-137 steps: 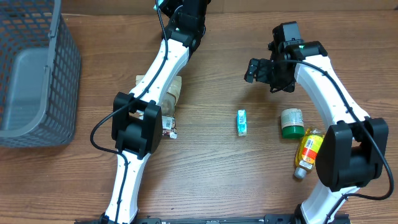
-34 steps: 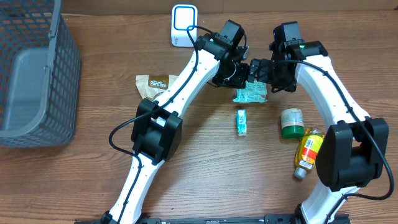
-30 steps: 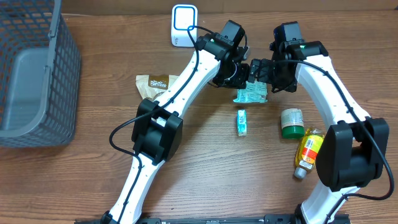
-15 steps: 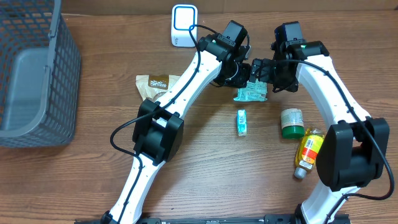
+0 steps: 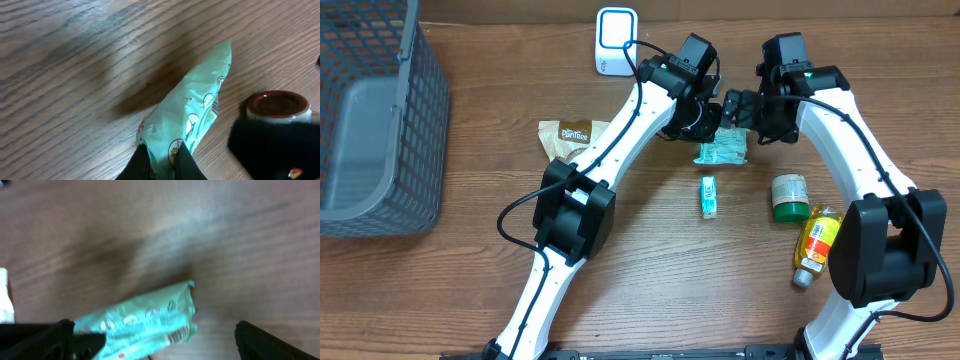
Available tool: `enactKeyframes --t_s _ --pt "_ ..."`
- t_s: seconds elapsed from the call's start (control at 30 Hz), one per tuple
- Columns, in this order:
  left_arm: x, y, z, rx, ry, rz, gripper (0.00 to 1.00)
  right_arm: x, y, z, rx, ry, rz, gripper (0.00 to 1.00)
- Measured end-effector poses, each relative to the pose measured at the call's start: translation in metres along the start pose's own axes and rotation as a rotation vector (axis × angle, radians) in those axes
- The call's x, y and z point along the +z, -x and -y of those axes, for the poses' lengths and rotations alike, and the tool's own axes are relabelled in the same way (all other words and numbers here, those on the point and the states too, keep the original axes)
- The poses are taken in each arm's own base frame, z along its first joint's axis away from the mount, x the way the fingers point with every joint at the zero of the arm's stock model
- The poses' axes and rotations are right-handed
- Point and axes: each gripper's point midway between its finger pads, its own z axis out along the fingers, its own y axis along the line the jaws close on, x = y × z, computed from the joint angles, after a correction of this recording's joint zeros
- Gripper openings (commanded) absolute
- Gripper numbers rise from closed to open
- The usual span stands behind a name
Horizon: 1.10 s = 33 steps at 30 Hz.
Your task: Scan the item barcode
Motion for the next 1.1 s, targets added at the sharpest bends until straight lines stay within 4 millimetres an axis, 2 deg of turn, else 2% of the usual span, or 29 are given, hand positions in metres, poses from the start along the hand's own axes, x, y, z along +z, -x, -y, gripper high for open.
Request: enactKeyframes --t_s 0.17,0.3,0.37,0.47,0.57,0.67,0.83,1.03,1.1 --pt "0.0 0.0 -0.001 -0.001 0.004 0.002 0.08 0.0 0.002 0.0 -0.002 0.011 0.006 1.0" --pt "0.001 -0.001 0.003 0.005 -0.002 -0.002 0.07 -0.007 -0.016 0.007 0.016 0.003 -0.088 1.0" --pt "0.002 -0.003 0.006 0.01 -0.008 -0.006 0.08 -0.016 -0.019 0.017 0.049 -0.003 -0.12 1.0" --pt "0.003 -0.005 0.013 0.017 -0.027 -0.012 0.09 -0.035 -0.01 0.045 0.142 -0.006 -0.135 1.0" --pt "0.004 -0.004 0.021 0.029 -0.054 -0.009 0.09 -0.053 0.001 0.083 0.253 -0.014 -0.126 1.0" --pt "0.006 -0.003 0.028 0.043 -0.07 -0.002 0.09 -0.062 -0.002 0.116 0.347 -0.031 -0.14 1.0" --pt "0.009 -0.004 0.039 0.068 -0.084 0.004 0.1 -0.07 -0.008 0.145 0.434 -0.043 -0.159 1.0" --pt "0.014 -0.006 0.058 0.107 -0.109 0.017 0.71 -0.072 -0.009 0.154 0.459 -0.047 -0.16 1.0" --pt "0.015 -0.006 0.063 0.118 -0.119 0.019 0.82 -0.072 -0.009 0.154 0.458 -0.046 -0.16 1.0"
